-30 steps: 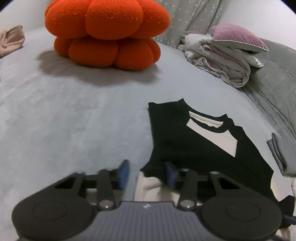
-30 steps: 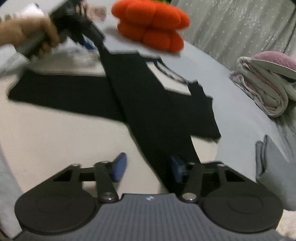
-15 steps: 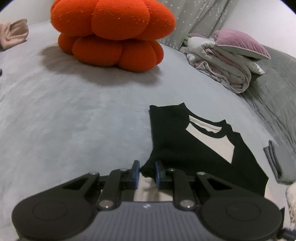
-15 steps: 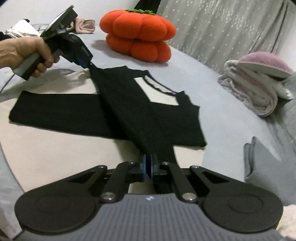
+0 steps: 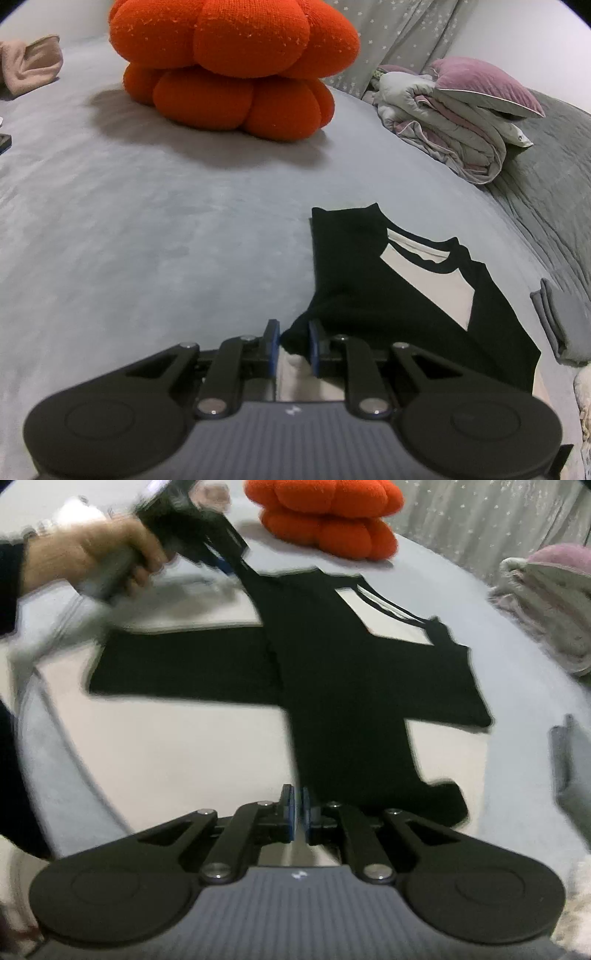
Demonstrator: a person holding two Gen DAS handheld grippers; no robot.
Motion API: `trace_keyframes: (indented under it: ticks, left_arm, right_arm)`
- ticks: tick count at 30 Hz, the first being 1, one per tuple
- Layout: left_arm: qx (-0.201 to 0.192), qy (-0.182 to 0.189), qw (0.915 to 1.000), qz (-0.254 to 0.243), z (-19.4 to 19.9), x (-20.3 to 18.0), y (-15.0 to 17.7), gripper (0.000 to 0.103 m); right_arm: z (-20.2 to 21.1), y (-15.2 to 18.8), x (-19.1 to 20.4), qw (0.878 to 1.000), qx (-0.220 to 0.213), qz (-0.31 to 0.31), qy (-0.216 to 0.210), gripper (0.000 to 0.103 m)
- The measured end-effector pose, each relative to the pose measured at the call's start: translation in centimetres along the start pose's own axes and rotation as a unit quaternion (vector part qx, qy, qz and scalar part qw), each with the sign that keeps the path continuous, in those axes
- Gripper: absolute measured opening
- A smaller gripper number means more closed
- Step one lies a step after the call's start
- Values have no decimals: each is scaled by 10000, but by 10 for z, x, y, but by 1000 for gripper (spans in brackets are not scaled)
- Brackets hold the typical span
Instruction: Fold clothes
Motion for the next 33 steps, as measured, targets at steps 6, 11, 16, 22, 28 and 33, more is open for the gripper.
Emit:
trace_keyframes:
  ticks: [6, 11, 16, 22, 28, 33]
  left_arm:
    - [175, 47, 9998, -43, 4, 4, -3, 28]
    - [107, -95, 9999, 75, 20, 11, -12, 37]
    - [-329, 431, 9984, -165, 30, -10, -15, 37]
    - [-47, 752, 9901, -1188, 6, -68, 7, 37]
    - [313, 485, 9960, -676, -22, -59, 9, 33]
    - [374, 372, 9965, -641, -23, -64, 8, 34]
  right_arm:
    - [36, 11, -57, 9916, -728, -922, -549, 40]
    - [48, 29, -107, 9802, -836, -1788, -122, 42]
    - [28, 38, -124, 9680, -500, -2447, -229, 42]
    - [4, 39, -109, 9698, -135, -2427, -214, 24]
    - [22, 44, -102, 9664, -450, -2527, -126, 5]
    - [65, 52, -98, 9495, -1253, -2868, -226, 7]
Point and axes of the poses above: each gripper's, at about its wrist camera, not at the fingertips, and z roughly against the way its jaws point, x to its left, y to its underside, the point moved 1 cm from there along -z, roughly the way its jaws point, and after that the axes turned 4 degrees about x, right-handed, at the moved point
